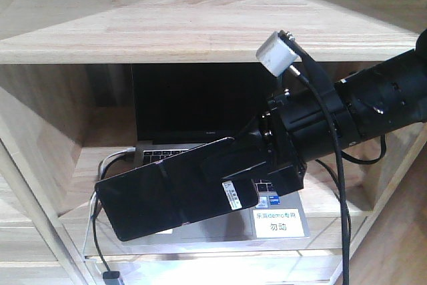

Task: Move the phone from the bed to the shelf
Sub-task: 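Raise the right gripper with the phone onto the upper shelf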

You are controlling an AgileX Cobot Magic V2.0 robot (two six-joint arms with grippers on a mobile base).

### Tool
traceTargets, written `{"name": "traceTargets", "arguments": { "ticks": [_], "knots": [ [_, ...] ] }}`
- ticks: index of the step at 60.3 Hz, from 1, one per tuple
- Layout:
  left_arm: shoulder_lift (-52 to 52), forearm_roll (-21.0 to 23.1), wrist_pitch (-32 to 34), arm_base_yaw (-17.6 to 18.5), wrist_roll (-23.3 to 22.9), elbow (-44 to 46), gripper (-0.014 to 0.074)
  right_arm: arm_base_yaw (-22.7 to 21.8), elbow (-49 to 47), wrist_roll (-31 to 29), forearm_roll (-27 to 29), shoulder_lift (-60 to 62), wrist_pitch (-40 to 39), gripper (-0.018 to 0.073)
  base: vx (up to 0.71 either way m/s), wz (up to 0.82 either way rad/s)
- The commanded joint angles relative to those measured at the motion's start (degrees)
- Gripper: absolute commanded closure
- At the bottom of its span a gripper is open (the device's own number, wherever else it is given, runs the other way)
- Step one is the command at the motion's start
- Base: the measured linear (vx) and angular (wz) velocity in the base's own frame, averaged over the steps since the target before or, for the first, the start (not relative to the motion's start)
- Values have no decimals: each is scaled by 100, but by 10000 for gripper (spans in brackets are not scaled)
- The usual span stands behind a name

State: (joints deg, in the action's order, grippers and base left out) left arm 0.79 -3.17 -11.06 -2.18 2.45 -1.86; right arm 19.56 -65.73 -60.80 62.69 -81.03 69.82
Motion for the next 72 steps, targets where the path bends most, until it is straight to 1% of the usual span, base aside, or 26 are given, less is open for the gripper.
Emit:
{"name": "traceTargets", "arguments": {
  "ticks": [1,11,19,26,41,49,56,61,72],
  "knots": [
    [57,26,405,2,-22,146,596,-11,-147,-29,507,192,299,561,0,0],
    [57,26,405,2,-22,146,596,-11,-147,33,507,192,352,561,0,0],
    [57,26,405,2,-22,146,596,-11,-254,306,544,198,393,561,0,0],
    [57,26,405,2,-22,146,596,-11,-537,531,543,276,407,561,0,0],
    [57,26,405,2,-22,146,596,-11,-1612,1001,499,342,348,561,0,0],
    [57,26,405,2,-22,146,596,-11,-2250,1078,483,342,17,561,0,0],
    [57,26,405,2,-22,146,596,-11,-2733,1175,478,268,-466,561,0,0],
    [57,26,405,2,-22,146,596,-11,-3127,1175,478,93,-730,561,0,0],
    [57,26,405,2,-22,146,596,-5,-4065,1204,510,-583,-866,561,0,0]
  ]
}}
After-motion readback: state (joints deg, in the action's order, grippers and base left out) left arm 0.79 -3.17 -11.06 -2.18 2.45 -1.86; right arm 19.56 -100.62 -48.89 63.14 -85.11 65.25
